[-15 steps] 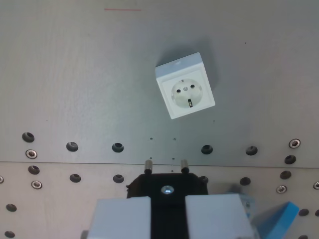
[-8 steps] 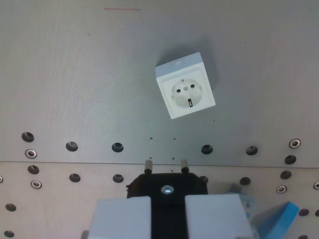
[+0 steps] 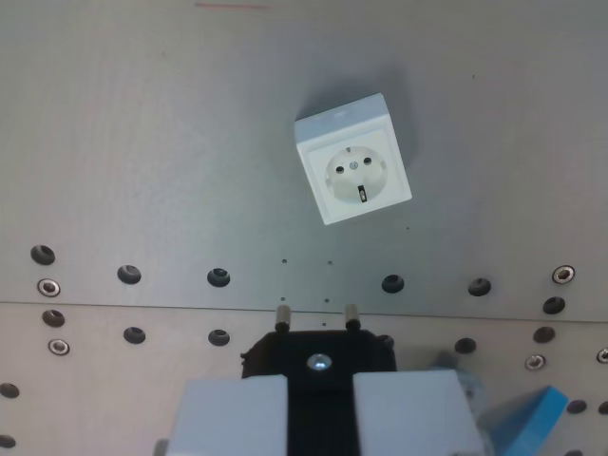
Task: Move above the white socket
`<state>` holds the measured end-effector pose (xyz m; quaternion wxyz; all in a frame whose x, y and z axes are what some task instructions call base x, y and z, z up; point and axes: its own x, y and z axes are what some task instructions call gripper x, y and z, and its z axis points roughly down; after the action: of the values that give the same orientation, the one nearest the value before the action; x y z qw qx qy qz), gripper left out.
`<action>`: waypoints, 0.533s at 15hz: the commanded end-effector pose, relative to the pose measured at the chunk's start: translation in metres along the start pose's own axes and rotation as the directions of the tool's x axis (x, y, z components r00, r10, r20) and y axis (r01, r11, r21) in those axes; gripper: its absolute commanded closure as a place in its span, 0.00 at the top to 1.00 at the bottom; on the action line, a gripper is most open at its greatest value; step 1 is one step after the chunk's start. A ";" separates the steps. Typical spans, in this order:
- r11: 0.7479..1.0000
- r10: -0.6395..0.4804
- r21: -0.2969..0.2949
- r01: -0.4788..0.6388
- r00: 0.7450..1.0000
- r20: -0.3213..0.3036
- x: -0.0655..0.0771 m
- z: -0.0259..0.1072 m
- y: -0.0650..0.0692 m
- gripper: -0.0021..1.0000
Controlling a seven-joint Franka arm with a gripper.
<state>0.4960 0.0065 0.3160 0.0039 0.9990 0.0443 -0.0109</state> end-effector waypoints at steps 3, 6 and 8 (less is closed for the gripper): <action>0.997 -0.078 -0.010 0.078 0.994 -0.081 -0.006 0.021 0.006 0.00; 0.995 -0.101 -0.014 0.100 0.991 -0.086 -0.009 0.033 0.008 0.00; 0.993 -0.119 -0.018 0.118 0.989 -0.084 -0.011 0.042 0.010 0.00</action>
<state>0.4888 -0.0001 0.2797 0.0042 0.9977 0.0661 -0.0173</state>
